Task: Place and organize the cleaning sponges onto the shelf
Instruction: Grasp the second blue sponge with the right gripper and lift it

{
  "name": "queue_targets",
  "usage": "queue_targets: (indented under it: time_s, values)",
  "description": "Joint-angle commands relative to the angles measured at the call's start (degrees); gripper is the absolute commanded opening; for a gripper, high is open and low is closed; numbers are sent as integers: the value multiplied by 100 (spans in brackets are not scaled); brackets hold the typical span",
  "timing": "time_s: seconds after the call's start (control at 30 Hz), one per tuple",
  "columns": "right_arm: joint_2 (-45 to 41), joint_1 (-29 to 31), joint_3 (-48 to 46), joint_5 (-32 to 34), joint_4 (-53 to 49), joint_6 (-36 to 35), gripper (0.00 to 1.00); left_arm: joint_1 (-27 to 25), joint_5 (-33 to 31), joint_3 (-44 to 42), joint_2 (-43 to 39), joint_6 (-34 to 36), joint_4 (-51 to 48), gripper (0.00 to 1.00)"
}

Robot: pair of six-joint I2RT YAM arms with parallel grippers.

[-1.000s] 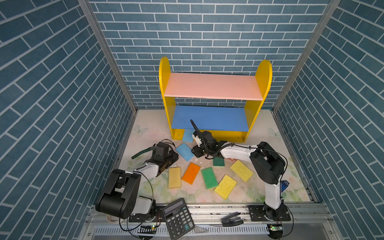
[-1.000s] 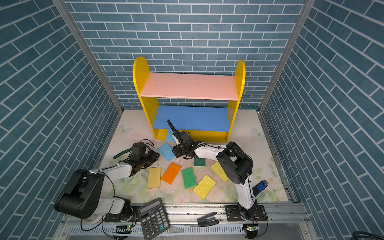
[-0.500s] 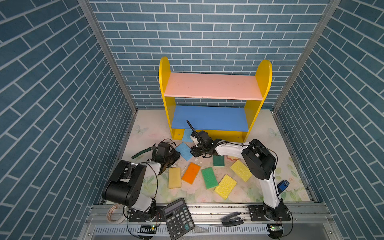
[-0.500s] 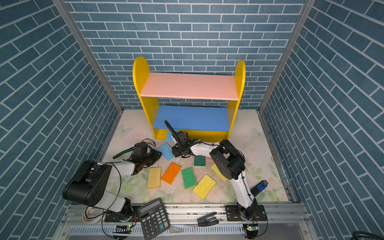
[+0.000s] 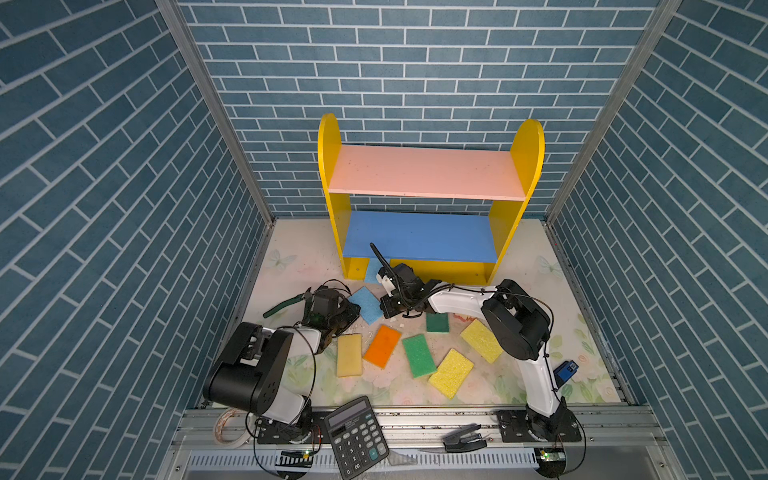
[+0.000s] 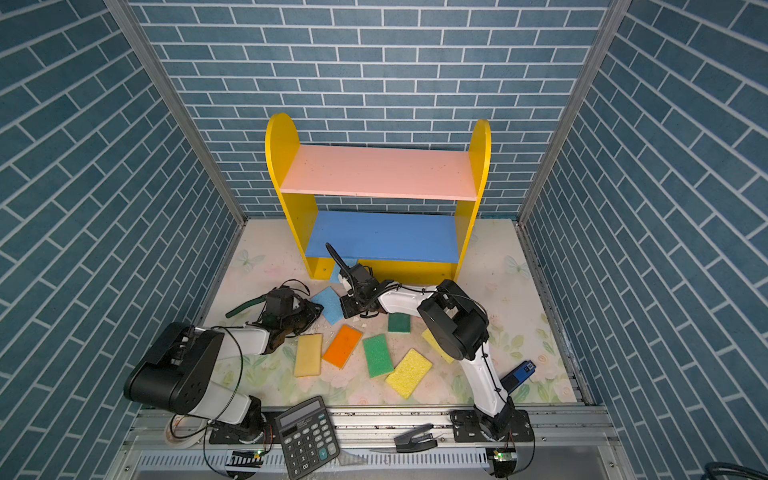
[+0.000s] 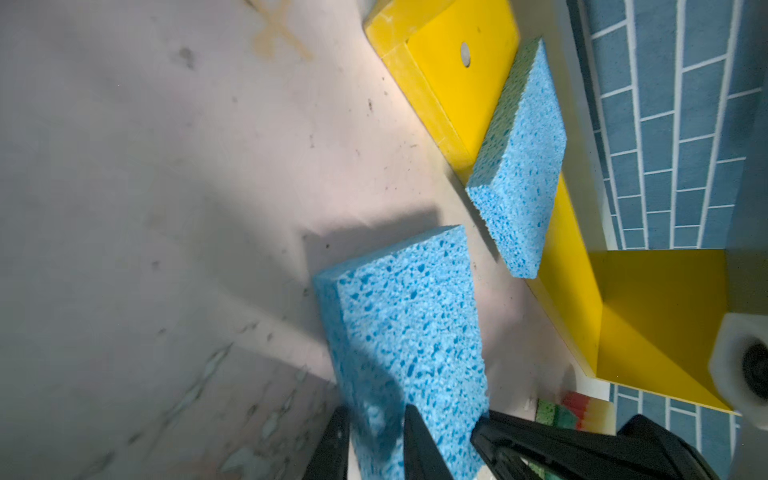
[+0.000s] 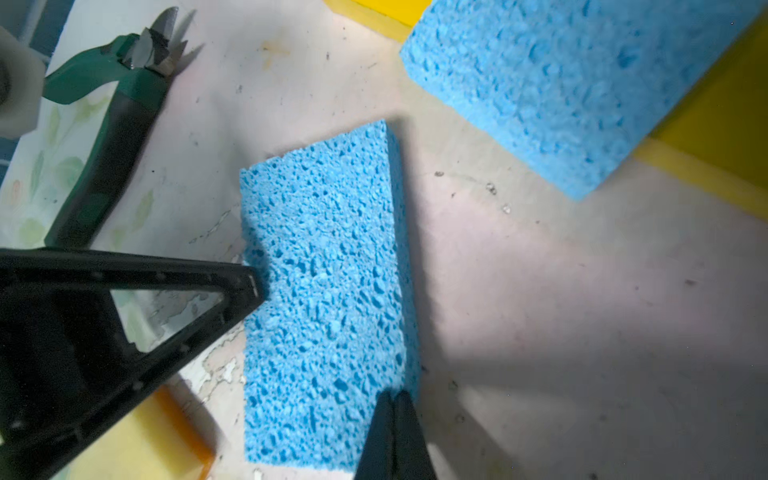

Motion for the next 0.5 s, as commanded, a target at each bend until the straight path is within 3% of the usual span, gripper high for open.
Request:
queue_targets:
  time_s: [0.0, 0.23, 0.47]
  values:
    - [-467, 62, -189, -307, -133, -317, 0, 37, -499, 61, -640, 343, -1144, 25]
    - [-1534, 45, -826, 2, -268, -453, 0, 115, -1404, 540, -2008, 1005, -2392, 29]
    - [-2525, -327, -1946, 705, 321, 415, 0, 134, -1333, 541, -1965, 1021, -2310, 29]
